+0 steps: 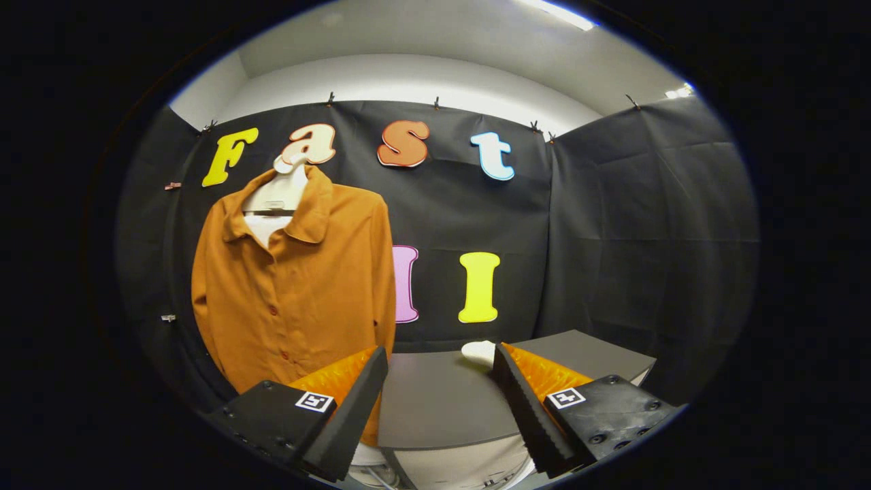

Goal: Iron the clothes twice with a garment steamer, once on the left side and once on the right side.

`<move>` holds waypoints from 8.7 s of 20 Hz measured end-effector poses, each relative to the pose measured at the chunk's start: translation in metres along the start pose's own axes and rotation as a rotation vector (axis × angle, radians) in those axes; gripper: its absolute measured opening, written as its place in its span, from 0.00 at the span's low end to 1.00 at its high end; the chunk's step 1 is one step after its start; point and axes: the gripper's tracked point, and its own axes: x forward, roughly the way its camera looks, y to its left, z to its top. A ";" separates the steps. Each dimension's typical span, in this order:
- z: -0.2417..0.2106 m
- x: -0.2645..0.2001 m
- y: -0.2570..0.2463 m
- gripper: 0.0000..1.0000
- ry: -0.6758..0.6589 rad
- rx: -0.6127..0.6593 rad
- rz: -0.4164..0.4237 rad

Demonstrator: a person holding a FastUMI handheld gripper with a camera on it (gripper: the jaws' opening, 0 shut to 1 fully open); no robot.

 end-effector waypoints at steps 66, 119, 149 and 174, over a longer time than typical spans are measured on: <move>-0.010 0.050 0.147 0.43 0.138 0.056 -0.050; -0.056 0.029 0.223 0.44 0.294 -0.056 0.007; -0.139 0.066 0.364 0.44 0.450 -0.090 0.244; -0.249 -0.003 0.343 0.44 0.778 -0.015 0.281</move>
